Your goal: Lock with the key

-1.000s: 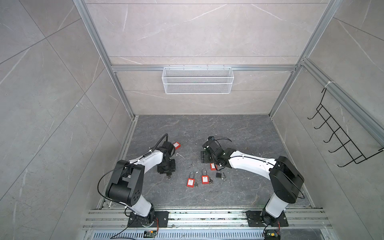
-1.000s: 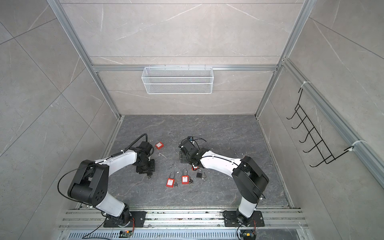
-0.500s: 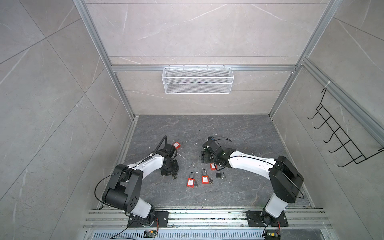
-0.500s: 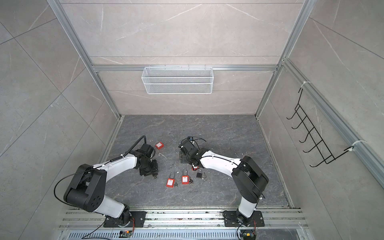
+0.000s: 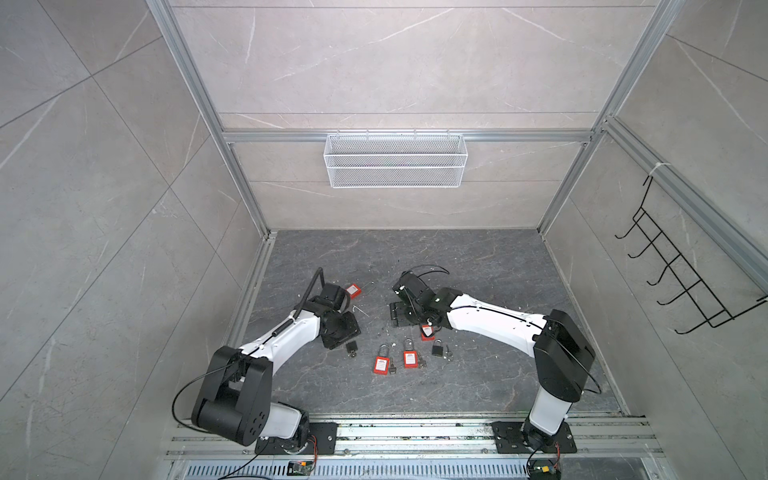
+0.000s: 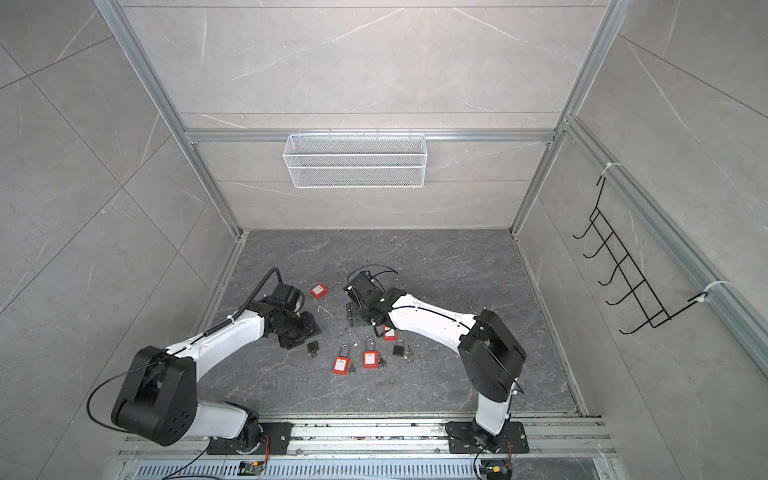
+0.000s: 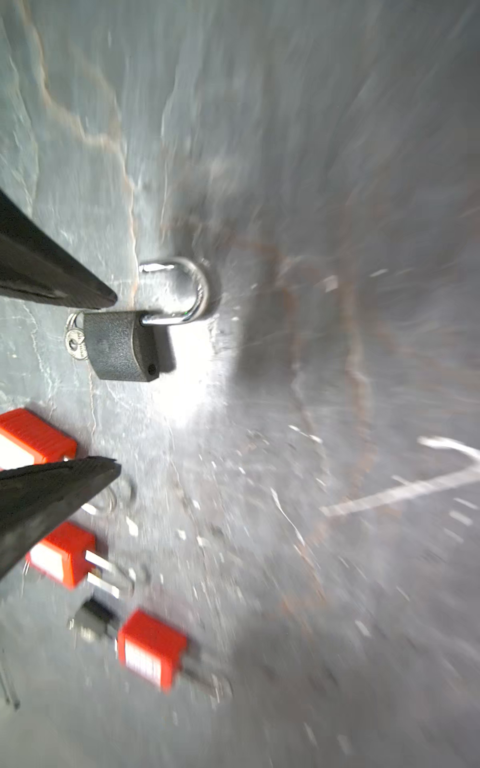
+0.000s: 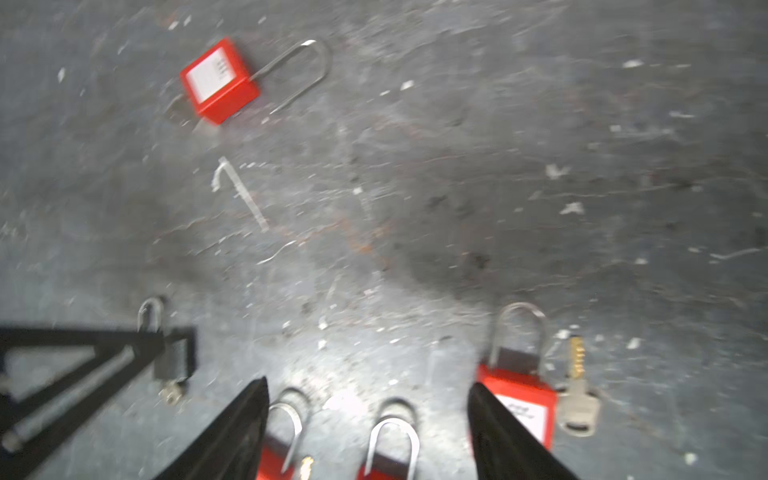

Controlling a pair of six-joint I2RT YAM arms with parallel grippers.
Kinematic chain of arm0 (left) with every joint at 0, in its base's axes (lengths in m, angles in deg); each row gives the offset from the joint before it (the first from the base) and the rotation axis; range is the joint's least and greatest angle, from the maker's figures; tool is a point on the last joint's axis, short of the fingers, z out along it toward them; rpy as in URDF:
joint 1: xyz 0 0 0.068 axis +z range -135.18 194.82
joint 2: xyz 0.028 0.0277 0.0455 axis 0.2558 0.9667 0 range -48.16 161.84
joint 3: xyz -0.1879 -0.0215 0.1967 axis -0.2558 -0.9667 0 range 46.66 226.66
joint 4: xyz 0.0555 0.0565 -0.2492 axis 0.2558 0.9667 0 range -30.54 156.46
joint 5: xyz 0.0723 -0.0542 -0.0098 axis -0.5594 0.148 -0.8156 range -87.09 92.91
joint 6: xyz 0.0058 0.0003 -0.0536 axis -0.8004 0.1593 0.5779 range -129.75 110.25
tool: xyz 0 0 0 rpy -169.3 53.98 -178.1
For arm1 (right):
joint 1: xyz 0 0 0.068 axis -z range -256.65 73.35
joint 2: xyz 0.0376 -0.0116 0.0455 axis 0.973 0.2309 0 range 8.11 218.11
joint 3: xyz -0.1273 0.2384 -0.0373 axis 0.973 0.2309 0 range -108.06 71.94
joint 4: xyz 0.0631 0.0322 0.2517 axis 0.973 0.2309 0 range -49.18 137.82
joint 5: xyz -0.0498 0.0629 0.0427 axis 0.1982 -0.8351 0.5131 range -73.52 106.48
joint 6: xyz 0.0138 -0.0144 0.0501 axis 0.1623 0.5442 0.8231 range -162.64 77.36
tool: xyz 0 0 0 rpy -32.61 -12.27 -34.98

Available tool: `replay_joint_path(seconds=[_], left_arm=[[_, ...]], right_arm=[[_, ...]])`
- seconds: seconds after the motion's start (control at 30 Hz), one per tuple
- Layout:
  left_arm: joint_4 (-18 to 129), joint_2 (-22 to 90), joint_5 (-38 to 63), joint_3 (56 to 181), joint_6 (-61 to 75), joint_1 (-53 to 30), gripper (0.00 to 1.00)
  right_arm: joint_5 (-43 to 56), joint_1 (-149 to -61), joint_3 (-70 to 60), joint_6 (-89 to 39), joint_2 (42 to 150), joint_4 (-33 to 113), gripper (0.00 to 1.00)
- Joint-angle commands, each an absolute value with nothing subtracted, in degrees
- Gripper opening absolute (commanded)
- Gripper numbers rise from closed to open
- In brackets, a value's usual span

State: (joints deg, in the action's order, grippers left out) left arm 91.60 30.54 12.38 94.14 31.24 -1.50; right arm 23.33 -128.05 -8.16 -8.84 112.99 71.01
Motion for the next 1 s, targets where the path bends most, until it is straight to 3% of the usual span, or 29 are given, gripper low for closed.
replay_joint_path(seconds=[0.0,0.3,0.73,0.97], left_arm=[[97.1,26.5,13.6,97.9,25.0,5.8,0.62],[99.2,24.6,21.9,97.9,18.4,22.6,0.69],[95.6,23.9,25.2,93.0,19.2,26.3,0.72],[95.8,23.5,24.1,92.3,18.5,26.5,0.73]], right_arm=[[18.5,-130.2,-14.7,-11.0,117.9,80.1,0.72],[13.7,-136.9,-38.9,-16.5,137.2,96.8,0.68],[17.8,-140.1,-78.3,-18.1,161.8,119.4,0.67],[17.3,-139.9,-81.8,-17.7,164.7,121.3,0.67]])
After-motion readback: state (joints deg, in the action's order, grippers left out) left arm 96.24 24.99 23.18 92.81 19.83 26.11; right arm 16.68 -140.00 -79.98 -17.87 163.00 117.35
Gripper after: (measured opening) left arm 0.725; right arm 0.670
